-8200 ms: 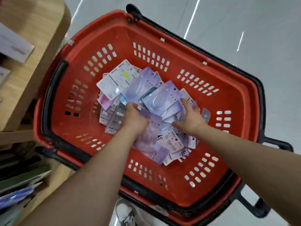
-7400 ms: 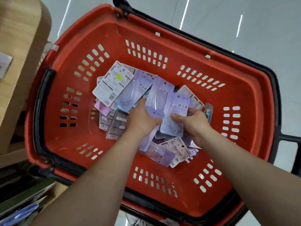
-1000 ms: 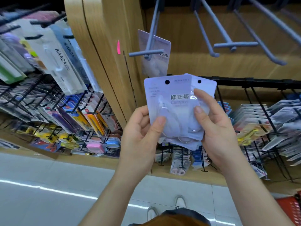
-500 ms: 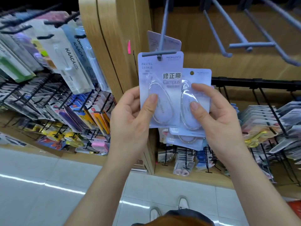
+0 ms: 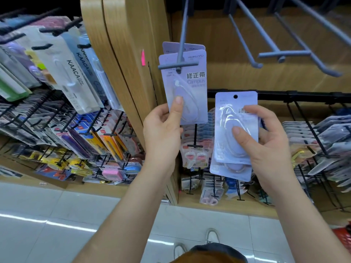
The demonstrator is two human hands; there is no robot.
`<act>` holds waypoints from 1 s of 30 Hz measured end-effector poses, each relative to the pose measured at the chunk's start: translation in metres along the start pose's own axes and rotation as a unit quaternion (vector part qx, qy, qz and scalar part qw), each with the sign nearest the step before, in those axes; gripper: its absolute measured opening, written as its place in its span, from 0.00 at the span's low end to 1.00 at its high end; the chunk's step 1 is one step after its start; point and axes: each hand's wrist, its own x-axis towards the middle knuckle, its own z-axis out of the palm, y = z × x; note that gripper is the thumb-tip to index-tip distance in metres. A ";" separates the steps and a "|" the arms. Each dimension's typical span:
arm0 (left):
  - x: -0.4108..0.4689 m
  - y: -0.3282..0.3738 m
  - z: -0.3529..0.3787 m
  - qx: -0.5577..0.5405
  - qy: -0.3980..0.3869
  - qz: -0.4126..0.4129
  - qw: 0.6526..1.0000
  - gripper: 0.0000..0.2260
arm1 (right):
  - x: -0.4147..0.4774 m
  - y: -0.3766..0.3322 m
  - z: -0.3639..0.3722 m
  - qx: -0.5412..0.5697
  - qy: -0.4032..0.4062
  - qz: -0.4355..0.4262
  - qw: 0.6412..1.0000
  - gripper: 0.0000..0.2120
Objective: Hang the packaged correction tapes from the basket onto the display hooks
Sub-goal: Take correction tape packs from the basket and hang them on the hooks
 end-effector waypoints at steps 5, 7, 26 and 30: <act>0.004 -0.003 0.010 -0.098 -0.052 -0.110 0.988 0.11 | -0.002 -0.001 0.006 0.035 -0.009 0.000 0.999 0.25; -0.004 -0.010 0.003 -0.094 -0.056 -0.138 0.984 0.08 | -0.003 -0.002 0.005 0.034 -0.003 -0.008 0.999 0.32; -0.048 -0.001 -0.013 -0.132 -0.099 0.117 0.979 0.09 | -0.003 0.001 0.014 0.028 -0.196 -0.005 0.980 0.12; -0.039 0.009 -0.020 -0.141 -0.075 0.141 0.977 0.11 | 0.003 -0.003 0.030 0.021 -0.191 -0.029 0.981 0.11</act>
